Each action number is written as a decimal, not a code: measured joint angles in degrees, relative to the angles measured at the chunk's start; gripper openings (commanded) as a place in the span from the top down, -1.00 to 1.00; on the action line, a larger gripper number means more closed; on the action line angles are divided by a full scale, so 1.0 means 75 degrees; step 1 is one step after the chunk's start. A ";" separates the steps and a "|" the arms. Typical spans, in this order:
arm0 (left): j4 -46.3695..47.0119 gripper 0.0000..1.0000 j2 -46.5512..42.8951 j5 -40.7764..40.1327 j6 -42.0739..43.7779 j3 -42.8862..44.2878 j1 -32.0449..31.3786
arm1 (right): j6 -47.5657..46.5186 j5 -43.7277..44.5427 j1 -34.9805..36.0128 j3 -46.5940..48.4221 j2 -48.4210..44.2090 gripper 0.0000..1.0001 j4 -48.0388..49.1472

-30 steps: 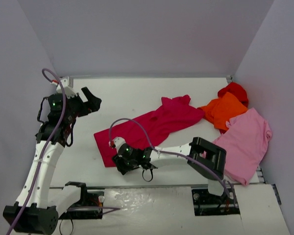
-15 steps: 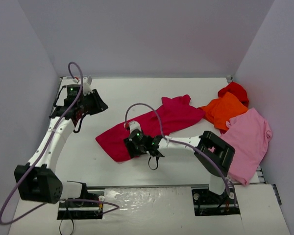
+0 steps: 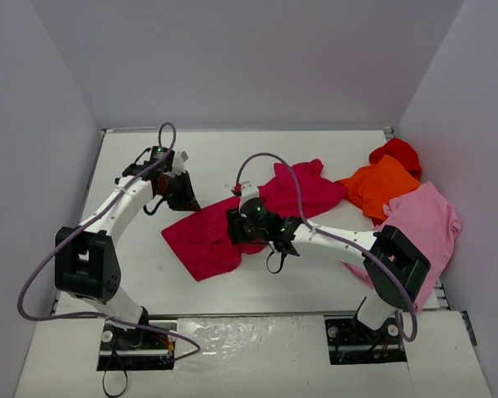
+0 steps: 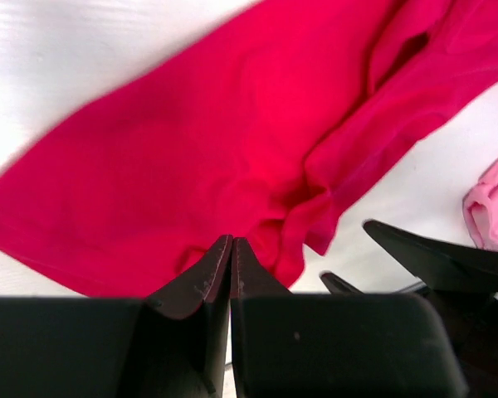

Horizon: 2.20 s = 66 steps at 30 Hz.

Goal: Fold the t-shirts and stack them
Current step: Flatten out the tshirt

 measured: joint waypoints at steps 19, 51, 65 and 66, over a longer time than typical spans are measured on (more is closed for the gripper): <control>0.0066 1.00 0.0993 -0.0297 -0.1235 -0.0865 -0.0556 | -0.0093 -0.0165 -0.0235 -0.0527 -0.0051 0.17 0.0286; -0.2395 1.00 0.4984 -0.4176 -0.0643 0.4436 -0.0666 | 0.0391 -0.0045 0.1870 -0.0996 -0.0514 0.26 0.0586; -0.1833 1.00 0.3918 -0.4069 -0.0251 0.3973 -0.0606 | 0.0061 0.0204 0.1948 0.0559 0.1576 0.27 0.0945; -0.1828 1.00 0.3869 -0.4022 -0.0251 0.3970 -0.0595 | 0.0010 0.0204 0.1926 0.0837 0.1739 0.23 0.0960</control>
